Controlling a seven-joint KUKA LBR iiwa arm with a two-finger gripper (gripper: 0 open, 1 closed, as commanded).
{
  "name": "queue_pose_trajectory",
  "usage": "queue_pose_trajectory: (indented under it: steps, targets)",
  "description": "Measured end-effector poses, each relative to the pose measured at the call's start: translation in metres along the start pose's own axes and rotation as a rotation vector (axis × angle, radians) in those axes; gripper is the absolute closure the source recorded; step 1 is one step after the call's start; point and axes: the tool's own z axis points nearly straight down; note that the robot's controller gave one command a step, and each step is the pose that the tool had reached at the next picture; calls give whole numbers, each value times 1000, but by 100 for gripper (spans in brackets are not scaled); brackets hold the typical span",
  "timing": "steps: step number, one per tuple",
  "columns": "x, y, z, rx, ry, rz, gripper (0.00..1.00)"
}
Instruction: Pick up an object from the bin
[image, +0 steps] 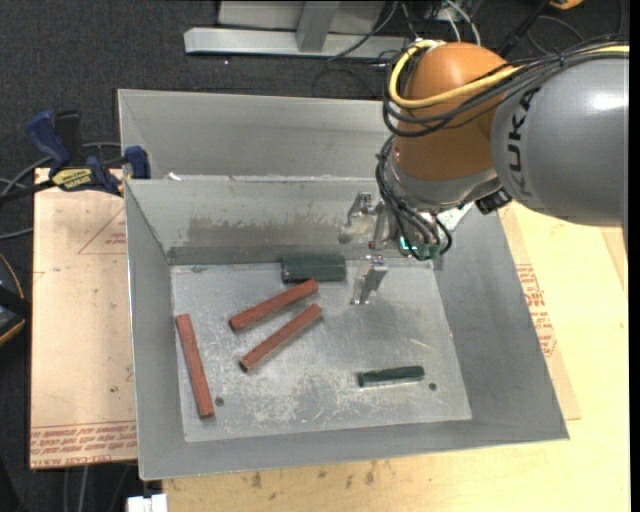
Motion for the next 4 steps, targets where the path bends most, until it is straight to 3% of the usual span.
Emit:
queue_pose_trajectory:
  steps: [1, 2, 3, 4]
  targets:
    - [-2, 0, -5, 0, -8, 1, 0]
    - [-9, 8, 32, 0, -15, -59, 0]
    - [-9, 28, 120, -1, -7, -4, 100]
    - [-9, 28, 120, -1, -7, -4, 100]
